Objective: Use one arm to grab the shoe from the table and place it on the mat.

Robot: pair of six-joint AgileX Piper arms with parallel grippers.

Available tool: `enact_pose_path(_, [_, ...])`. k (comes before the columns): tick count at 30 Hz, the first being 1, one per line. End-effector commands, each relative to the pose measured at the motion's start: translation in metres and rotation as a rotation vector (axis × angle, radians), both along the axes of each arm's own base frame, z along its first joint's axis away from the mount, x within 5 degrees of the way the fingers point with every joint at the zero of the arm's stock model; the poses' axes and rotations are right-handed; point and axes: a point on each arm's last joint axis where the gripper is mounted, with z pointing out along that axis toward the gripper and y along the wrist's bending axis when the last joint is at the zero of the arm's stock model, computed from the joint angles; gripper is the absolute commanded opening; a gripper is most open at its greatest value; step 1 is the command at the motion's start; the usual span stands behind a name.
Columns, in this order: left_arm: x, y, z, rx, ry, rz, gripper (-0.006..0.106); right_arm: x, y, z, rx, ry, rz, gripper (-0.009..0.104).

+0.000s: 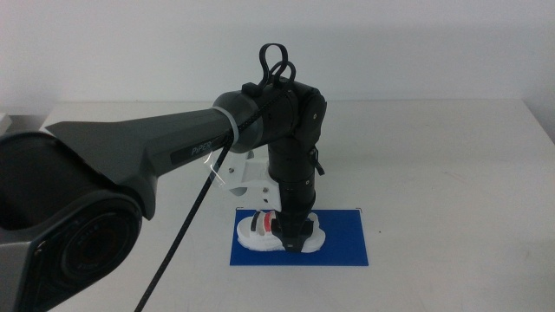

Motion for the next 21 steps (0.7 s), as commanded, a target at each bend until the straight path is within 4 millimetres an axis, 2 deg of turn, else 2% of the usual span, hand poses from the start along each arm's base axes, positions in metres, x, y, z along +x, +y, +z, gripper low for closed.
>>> enact_pose_path(1, [-0.002, -0.001, 0.033, -0.058, -0.052, 0.023, 0.065, -0.001, 0.0, 0.007, -0.018, -0.097, -0.005, 0.064])
enact_pose_path(4, [-0.003, -0.001, 0.033, -0.056, -0.05, 0.023, 0.083, -0.001, 0.0, 0.007, -0.018, -0.097, -0.005, 0.064])
enact_pose_path(7, [-0.005, 0.001, 0.042, -0.056, -0.05, 0.021, 0.094, -0.001, 0.0, 0.007, -0.018, -0.097, -0.005, 0.064])
enact_pose_path(12, [-0.017, 0.01, 0.071, -0.045, -0.039, 0.013, 0.094, -0.001, 0.0, 0.007, -0.018, -0.097, -0.005, 0.064])
enact_pose_path(21, [-0.041, 0.04, 0.159, -0.094, -0.252, -0.026, 0.094, -0.001, 0.0, 0.007, -0.018, -0.097, -0.005, 0.064])
